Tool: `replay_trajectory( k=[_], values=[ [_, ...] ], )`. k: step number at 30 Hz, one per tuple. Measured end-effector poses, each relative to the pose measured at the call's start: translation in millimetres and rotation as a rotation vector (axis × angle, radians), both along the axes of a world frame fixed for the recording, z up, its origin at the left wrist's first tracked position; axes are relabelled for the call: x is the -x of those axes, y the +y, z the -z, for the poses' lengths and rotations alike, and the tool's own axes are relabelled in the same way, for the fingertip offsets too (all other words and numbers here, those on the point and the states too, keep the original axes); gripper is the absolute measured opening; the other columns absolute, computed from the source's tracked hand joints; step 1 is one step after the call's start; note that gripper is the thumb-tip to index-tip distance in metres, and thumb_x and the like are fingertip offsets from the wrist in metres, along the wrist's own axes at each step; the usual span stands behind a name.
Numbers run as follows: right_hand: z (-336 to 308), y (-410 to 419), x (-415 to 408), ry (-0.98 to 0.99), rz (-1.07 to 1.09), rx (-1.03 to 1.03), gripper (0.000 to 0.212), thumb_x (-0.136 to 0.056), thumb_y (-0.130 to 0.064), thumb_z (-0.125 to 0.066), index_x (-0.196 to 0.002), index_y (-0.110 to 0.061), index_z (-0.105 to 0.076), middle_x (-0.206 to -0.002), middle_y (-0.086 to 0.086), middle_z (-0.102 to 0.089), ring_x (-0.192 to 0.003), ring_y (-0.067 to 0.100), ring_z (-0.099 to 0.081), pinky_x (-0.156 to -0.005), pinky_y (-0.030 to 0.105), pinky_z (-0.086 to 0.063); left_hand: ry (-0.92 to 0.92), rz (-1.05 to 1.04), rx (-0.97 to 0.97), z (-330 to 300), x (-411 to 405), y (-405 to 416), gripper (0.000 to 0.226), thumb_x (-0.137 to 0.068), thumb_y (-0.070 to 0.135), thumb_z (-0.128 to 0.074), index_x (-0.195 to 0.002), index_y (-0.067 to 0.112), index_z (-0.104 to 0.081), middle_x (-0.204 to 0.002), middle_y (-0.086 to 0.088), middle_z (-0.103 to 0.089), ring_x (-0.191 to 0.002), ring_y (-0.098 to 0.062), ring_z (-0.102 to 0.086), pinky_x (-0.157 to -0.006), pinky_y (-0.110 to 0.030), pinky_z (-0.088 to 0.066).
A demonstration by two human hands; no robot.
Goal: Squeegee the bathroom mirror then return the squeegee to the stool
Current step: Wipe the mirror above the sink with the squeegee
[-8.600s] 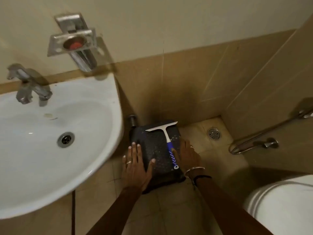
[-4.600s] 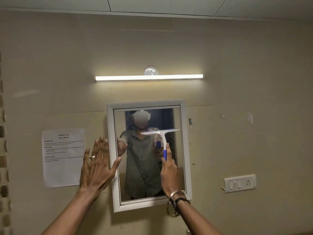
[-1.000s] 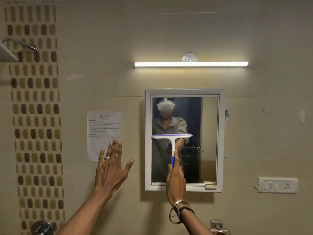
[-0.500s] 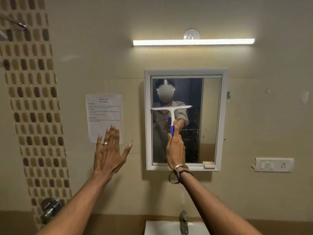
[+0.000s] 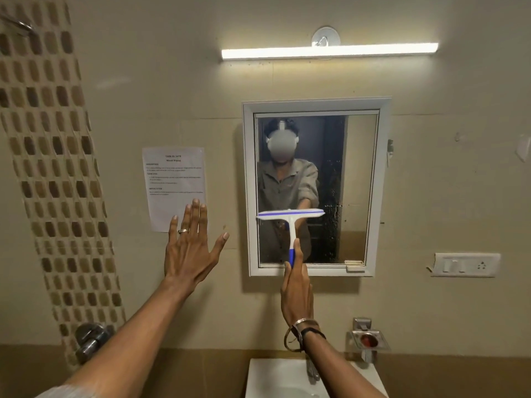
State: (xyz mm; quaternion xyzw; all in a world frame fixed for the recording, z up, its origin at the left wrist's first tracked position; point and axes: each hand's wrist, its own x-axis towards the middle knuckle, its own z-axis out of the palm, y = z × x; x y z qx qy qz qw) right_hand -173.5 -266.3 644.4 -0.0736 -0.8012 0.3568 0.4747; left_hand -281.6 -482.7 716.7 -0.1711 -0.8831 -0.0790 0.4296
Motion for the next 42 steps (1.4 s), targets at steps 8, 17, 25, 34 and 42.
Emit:
replay_trajectory(
  k=[8,17,25,34,42],
  values=[
    [-70,23,9,0.136,0.065,0.054,0.056,-0.101,-0.034,-0.031,-0.151,-0.041,-0.007,-0.087,0.007,-0.055,-0.068,0.015,-0.059,-0.062,0.041,-0.06,0.117,0.115,-0.026,-25,-5,29,0.089,-0.105,0.066,-0.027,-0.171,0.013,0.002,-0.181,-0.009,0.002,-0.167,-0.024,-0.001,-0.135,-0.054,-0.008],
    [-71,44,15,0.027,0.078,-0.01,0.061,-0.102,-0.029,-0.036,-0.149,-0.045,-0.001,-0.088,0.011,-0.055,-0.063,0.014,-0.059,-0.059,0.04,-0.061,0.156,0.18,-0.025,-32,0,74,0.091,-0.104,0.07,-0.02,-0.171,0.011,-0.002,-0.181,-0.01,0.001,-0.167,-0.026,-0.003,-0.134,-0.056,-0.01],
    [19,35,-8,-0.06,0.087,-0.028,0.077,-0.101,-0.021,-0.035,-0.141,-0.059,0.018,-0.088,0.008,-0.056,-0.053,0.008,-0.051,-0.052,0.025,-0.057,0.162,0.229,-0.021,-34,0,93,0.09,-0.104,0.072,-0.014,-0.171,0.012,-0.004,-0.181,-0.011,-0.001,-0.167,-0.028,-0.003,-0.132,-0.059,-0.013],
    [-19,51,-18,0.059,0.05,0.079,0.06,-0.09,-0.058,-0.015,-0.148,-0.05,0.0,-0.09,0.007,-0.057,-0.057,0.01,-0.057,-0.052,0.026,-0.058,0.168,0.23,-0.007,-31,-3,100,0.091,-0.103,0.07,-0.02,-0.171,0.011,-0.007,-0.181,-0.012,-0.001,-0.167,-0.028,-0.001,-0.134,-0.055,-0.002],
    [-86,97,-3,0.05,0.134,0.008,0.062,-0.1,-0.031,-0.036,-0.151,-0.039,-0.001,-0.098,0.013,-0.061,-0.074,0.013,-0.062,-0.069,0.03,-0.059,0.171,0.25,-0.027,-36,1,105,0.09,-0.103,0.068,-0.023,-0.171,0.012,-0.005,-0.181,-0.011,0.0,-0.167,-0.028,-0.001,-0.134,-0.056,-0.004]
  ],
)
